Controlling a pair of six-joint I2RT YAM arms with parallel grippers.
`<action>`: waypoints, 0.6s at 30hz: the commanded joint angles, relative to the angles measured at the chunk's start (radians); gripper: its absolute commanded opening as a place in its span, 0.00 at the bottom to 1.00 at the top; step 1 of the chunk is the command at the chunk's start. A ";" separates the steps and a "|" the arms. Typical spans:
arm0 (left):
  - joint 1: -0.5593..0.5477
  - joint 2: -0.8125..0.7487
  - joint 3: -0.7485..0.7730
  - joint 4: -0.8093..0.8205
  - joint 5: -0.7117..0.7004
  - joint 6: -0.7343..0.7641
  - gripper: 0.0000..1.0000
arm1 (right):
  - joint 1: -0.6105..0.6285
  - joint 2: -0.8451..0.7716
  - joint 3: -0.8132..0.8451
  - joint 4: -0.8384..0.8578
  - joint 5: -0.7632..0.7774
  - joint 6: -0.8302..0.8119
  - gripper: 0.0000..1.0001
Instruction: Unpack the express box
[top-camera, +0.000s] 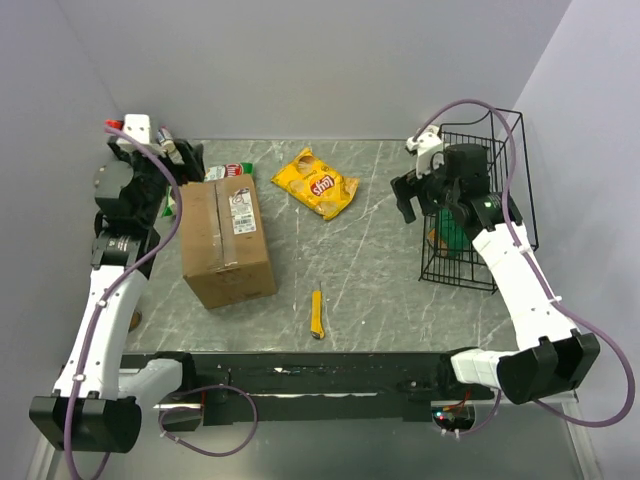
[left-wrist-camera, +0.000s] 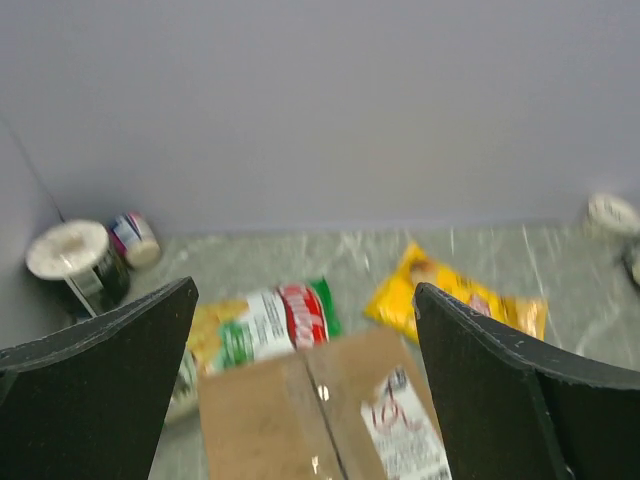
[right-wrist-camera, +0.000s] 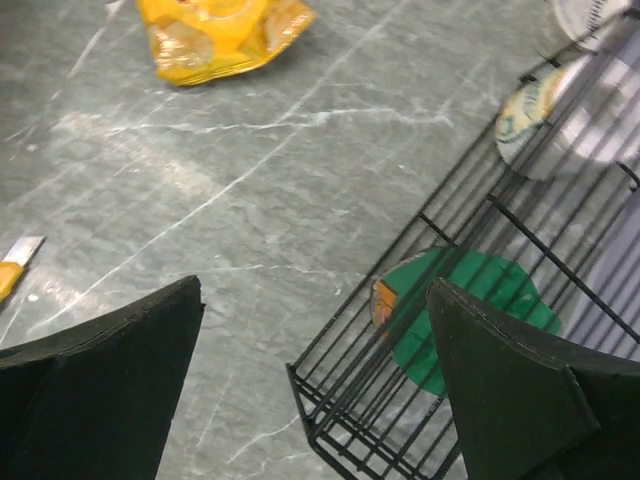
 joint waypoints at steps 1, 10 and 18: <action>-0.008 -0.035 0.027 -0.114 0.159 0.070 0.96 | 0.060 -0.005 0.020 -0.017 -0.133 -0.062 1.00; -0.022 -0.095 0.024 -0.407 0.445 0.280 0.96 | 0.356 0.102 -0.054 -0.094 -0.276 -0.117 1.00; -0.022 -0.301 -0.083 -0.669 0.415 0.569 0.96 | 0.458 0.237 -0.164 -0.023 -0.170 0.154 0.96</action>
